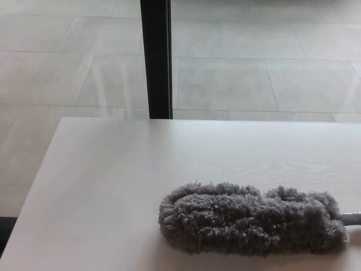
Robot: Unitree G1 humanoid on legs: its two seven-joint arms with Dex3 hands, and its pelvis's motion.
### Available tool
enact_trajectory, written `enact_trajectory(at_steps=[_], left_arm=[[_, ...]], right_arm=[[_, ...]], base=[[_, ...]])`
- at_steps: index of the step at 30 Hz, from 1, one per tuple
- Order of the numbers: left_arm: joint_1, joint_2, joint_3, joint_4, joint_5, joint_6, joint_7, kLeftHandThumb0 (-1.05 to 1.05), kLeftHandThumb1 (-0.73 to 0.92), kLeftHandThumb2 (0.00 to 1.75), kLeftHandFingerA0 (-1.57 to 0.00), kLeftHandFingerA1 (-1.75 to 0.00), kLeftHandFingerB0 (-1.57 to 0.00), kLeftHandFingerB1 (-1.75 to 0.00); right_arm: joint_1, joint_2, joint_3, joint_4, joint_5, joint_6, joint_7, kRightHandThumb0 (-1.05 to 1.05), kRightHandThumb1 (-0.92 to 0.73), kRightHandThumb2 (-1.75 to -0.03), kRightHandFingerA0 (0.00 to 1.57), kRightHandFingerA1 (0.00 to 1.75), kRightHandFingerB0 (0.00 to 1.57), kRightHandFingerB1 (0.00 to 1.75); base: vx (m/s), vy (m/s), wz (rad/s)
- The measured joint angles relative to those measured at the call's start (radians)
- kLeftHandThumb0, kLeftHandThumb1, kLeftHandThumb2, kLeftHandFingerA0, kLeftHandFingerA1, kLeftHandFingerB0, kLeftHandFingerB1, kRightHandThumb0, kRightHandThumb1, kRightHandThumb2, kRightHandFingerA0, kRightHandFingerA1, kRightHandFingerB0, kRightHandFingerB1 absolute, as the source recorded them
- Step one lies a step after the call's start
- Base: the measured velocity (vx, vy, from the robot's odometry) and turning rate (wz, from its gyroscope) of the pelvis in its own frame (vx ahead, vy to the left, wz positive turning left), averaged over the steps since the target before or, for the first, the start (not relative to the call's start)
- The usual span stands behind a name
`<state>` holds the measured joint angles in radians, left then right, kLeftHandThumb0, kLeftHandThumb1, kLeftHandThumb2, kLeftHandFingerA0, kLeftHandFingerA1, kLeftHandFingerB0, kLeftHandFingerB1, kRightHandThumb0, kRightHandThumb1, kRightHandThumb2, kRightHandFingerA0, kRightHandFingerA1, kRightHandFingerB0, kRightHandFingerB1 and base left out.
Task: The robot uses its right hand to pick up the duster kept in the middle of the desk and use it to wipe the desk by swiping its surface twice
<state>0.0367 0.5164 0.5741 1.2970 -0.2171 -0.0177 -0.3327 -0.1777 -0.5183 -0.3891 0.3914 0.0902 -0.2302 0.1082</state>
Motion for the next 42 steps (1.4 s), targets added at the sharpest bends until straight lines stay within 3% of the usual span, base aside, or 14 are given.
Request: enact_trajectory(at_steps=[1,2,3,6,7,15,18,19,21,34,35,36,37,42], left_arm=[[0.000,0.000,0.000,0.000,0.000,0.000,0.000,-0.52,0.62,0.58,-0.45,-0.59,-0.39,-0.44],[-0.002,0.000,0.000,0.000,0.000,0.000,-0.001,-0.52,0.64,0.59,-0.45,-0.59,-0.41,-0.45],[-0.003,0.000,-0.001,0.000,0.000,0.000,-0.001,-0.52,0.63,0.58,-0.46,-0.57,-0.42,-0.45],[-0.004,0.000,-0.001,0.000,0.000,0.000,-0.003,-0.50,0.63,0.58,-0.44,-0.57,-0.42,-0.45],[-0.004,0.000,-0.001,0.000,0.000,0.000,-0.003,-0.50,0.63,0.58,-0.45,-0.56,-0.43,-0.45],[-0.009,0.000,-0.002,0.000,0.000,0.000,-0.006,-0.50,0.65,0.59,-0.46,-0.56,-0.44,-0.44],[-0.013,0.000,-0.004,0.000,0.001,0.000,-0.006,-0.52,0.64,0.59,-0.53,-0.55,-0.48,-0.44],[-0.014,0.000,-0.006,0.000,0.001,0.000,-0.005,-0.47,0.64,0.58,-0.45,-0.58,-0.42,-0.46],[-0.016,0.000,-0.007,0.000,0.000,0.000,-0.005,-0.51,0.63,0.59,-0.44,-0.58,-0.41,-0.45],[-0.022,0.001,-0.008,0.000,0.000,0.000,-0.007,-0.53,0.63,0.59,-0.48,-0.59,-0.45,-0.47],[-0.022,0.001,-0.009,0.000,0.000,0.000,-0.007,-0.51,0.62,0.58,-0.49,-0.58,-0.46,-0.46],[-0.022,0.001,-0.009,0.000,0.000,0.000,-0.008,-0.51,0.62,0.58,-0.49,-0.58,-0.46,-0.46],[-0.022,0.002,-0.009,0.000,0.000,0.000,-0.007,-0.50,0.63,0.58,-0.44,-0.59,-0.42,-0.46],[-0.022,0.003,-0.010,0.001,0.000,0.000,-0.012,-0.50,0.64,0.59,-0.47,-0.58,-0.46,-0.46]], right_arm=[[-0.006,0.001,0.032,-0.020,-0.016,-0.004,-0.001,-0.80,-0.70,-0.64,0.10,0.36,0.15,0.25],[-0.010,0.002,0.054,-0.031,-0.026,-0.006,-0.001,-0.85,-0.58,-0.97,0.04,0.45,0.10,0.42],[-0.015,0.003,0.083,-0.043,-0.041,-0.010,-0.001,-0.38,-0.40,-1.01,0.02,0.52,0.00,0.49],[-0.031,0.004,0.161,-0.052,-0.080,-0.019,-0.002,-0.38,-0.41,-1.02,0.02,0.51,0.00,0.48],[-0.034,0.004,0.189,-0.052,-0.094,-0.022,-0.003,-0.78,-0.75,-0.63,0.15,0.37,0.19,0.27],[-0.056,0.003,0.371,-0.031,-0.200,-0.048,-0.010,-0.75,-0.76,-0.63,0.19,0.37,0.22,0.29],[-0.062,0.003,0.437,-0.019,-0.241,-0.056,-0.010,-0.72,-0.75,-0.63,0.19,0.38,0.24,0.29],[-0.065,0.003,0.459,-0.015,-0.253,-0.058,-0.010,-0.71,-0.75,-0.63,0.20,0.39,0.23,0.28],[-0.070,0.002,0.499,-0.008,-0.278,-0.063,-0.010,-0.68,-0.72,-0.63,0.21,0.42,0.23,0.28],[-0.177,-0.007,0.722,0.106,-0.457,-0.105,-0.025,-0.52,-0.68,-0.62,0.31,0.44,0.28,0.30],[-0.188,-0.008,0.739,0.118,-0.471,-0.107,-0.029,-0.53,-0.52,-0.81,0.27,0.53,0.22,0.43],[-0.193,-0.008,0.747,0.124,-0.479,-0.109,-0.031,-0.53,-0.52,-0.81,0.27,0.53,0.22,0.43],[-0.207,-0.008,0.770,0.140,-0.499,-0.112,-0.035,-0.47,-0.66,-0.60,0.31,0.51,0.28,0.30],[-0.253,-0.007,0.840,0.206,-0.566,-0.126,-0.068,-0.41,-0.64,-0.59,0.37,0.54,0.30,0.34]], base=[[0.00,0.000,0.00],[0.00,0.000,0.00],[0.00,0.000,0.00],[0.00,0.000,0.00],[0.00,0.000,0.00],[0.00,0.000,0.00],[0.00,0.000,0.00],[0.00,0.000,0.00],[0.00,0.000,0.00],[0.00,0.000,0.00],[0.00,0.000,0.00],[0.00,0.000,0.00],[0.00,0.000,0.00],[0.00,0.000,0.00]])
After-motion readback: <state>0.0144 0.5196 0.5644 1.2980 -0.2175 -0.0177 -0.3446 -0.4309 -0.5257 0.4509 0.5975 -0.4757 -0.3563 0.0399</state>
